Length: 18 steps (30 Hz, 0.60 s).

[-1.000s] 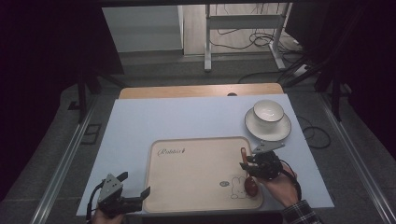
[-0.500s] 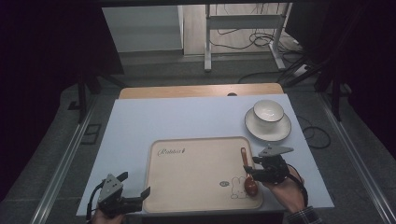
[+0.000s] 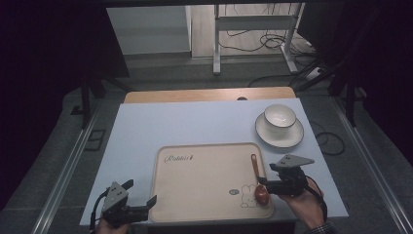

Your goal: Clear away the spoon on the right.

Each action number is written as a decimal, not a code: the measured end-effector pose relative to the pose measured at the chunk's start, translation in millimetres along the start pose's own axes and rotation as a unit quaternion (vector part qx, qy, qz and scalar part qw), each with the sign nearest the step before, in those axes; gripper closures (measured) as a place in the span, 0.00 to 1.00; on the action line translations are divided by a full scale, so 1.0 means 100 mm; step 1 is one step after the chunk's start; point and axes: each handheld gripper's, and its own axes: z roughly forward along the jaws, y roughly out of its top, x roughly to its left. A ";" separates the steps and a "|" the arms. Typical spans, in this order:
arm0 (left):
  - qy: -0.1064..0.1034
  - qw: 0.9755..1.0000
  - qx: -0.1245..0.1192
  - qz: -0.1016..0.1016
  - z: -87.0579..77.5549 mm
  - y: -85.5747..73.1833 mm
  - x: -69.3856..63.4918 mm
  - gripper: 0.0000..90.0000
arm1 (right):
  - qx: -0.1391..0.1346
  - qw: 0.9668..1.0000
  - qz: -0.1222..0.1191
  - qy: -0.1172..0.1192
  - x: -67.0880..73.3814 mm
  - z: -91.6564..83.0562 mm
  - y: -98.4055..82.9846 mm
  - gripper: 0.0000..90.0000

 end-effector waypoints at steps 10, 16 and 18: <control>0.000 1.000 0.000 0.000 0.00 0.00 0.00 0.01 | -0.011 1.000 -0.002 -0.006 0.03 -0.12 -0.06 0.28; 0.000 1.000 0.000 0.000 0.00 0.00 0.00 0.01 | -0.018 1.000 -0.002 -0.017 0.03 -0.20 -0.12 0.23; 0.000 1.000 0.000 0.000 0.00 0.00 0.00 0.01 | -0.021 1.000 -0.002 -0.020 0.03 -0.23 -0.15 0.22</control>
